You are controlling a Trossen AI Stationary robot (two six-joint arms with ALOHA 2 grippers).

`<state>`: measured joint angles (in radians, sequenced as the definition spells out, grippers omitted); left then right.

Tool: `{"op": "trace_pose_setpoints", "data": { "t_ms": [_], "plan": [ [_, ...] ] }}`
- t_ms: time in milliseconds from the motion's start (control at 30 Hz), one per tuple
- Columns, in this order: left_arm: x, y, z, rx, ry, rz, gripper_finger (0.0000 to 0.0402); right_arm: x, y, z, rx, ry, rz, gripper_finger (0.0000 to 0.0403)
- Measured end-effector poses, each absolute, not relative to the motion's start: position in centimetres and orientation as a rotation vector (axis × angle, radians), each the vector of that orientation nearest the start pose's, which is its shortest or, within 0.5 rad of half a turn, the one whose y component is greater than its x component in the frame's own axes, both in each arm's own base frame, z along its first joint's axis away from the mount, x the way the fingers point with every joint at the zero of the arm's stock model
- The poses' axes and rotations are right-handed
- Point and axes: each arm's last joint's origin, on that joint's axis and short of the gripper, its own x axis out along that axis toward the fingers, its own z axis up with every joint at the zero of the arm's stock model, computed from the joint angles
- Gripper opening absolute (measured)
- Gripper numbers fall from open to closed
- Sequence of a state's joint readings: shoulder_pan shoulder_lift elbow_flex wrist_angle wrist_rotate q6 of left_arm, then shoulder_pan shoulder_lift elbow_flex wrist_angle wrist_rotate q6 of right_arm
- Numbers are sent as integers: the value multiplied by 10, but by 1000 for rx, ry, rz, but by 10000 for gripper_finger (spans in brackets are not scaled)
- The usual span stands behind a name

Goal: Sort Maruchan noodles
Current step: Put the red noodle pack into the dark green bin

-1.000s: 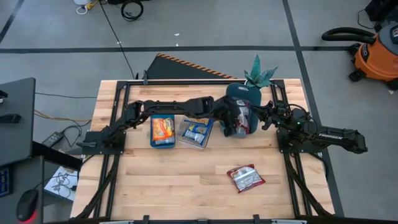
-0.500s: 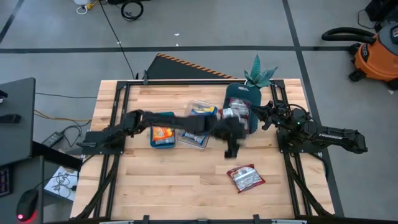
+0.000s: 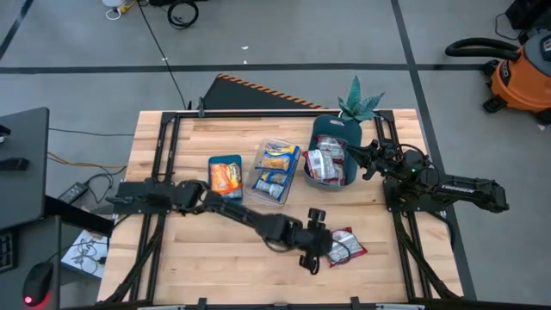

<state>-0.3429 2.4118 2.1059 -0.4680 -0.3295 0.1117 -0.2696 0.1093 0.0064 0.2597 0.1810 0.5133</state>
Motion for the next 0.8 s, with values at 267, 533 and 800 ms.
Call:
{"op": "trace_pose_setpoints", "data": {
  "t_ms": [267,533,800],
  "plan": [
    [504,-187,168,415,811,-63,214,97,-32,182,496,-270,-399,50],
    [506,-190,139,465,856,-63,209,97,-32,182,496,-270,-399,50],
    [511,-183,131,424,853,-9,185,97,-32,182,496,-270,-399,50]
  ]
}}
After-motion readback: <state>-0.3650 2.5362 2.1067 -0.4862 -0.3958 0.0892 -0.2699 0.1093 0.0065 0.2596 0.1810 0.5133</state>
